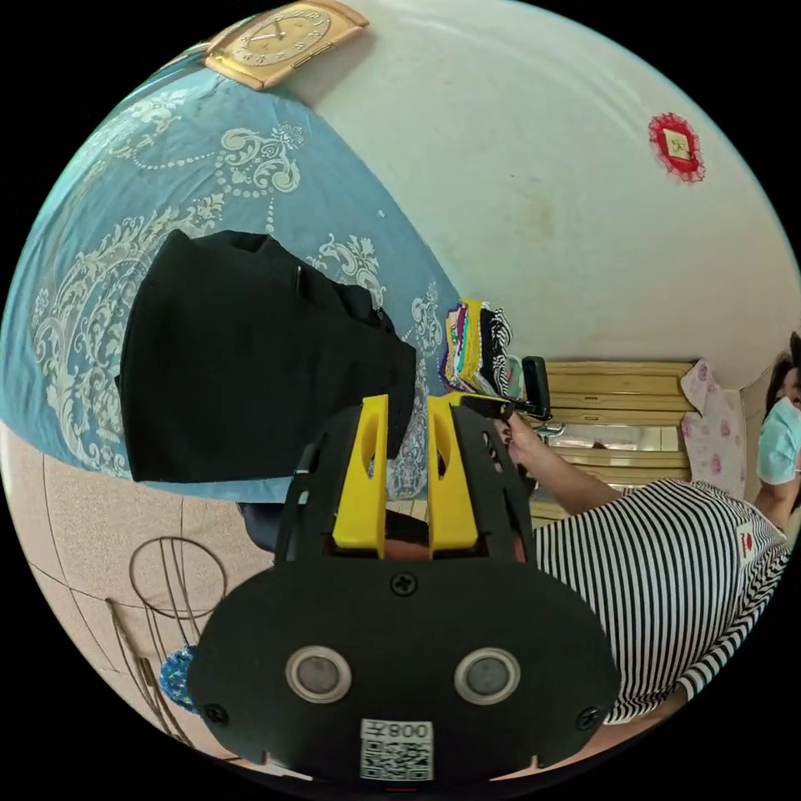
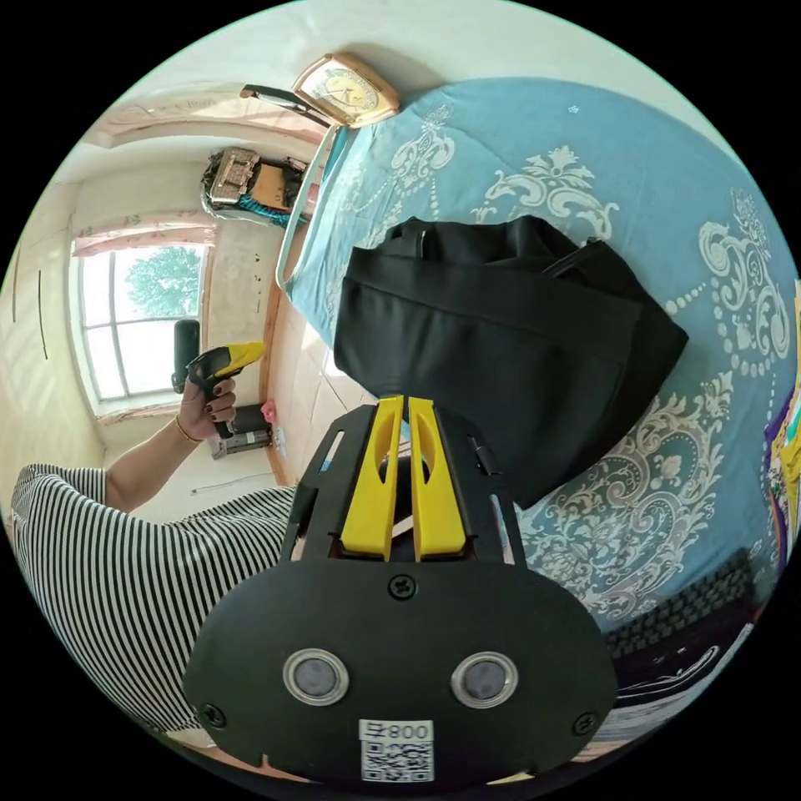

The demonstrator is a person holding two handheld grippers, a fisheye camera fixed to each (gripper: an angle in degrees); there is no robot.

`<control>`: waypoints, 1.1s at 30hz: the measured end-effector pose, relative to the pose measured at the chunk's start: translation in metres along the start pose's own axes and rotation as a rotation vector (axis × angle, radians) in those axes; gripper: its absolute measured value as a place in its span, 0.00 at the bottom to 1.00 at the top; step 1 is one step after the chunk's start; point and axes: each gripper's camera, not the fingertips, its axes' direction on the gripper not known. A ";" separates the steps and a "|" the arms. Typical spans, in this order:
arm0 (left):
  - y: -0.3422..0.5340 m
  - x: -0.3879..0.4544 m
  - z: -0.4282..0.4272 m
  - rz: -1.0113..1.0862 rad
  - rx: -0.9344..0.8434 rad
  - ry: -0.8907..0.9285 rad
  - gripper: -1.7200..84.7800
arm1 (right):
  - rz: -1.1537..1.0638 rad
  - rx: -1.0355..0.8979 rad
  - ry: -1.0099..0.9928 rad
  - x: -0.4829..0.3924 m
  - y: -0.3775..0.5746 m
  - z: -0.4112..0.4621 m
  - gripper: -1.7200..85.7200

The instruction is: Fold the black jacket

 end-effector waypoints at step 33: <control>0.017 -0.068 0.055 0.012 -0.922 -0.105 0.03 | -0.144 -0.827 -0.332 0.043 -0.098 0.190 0.05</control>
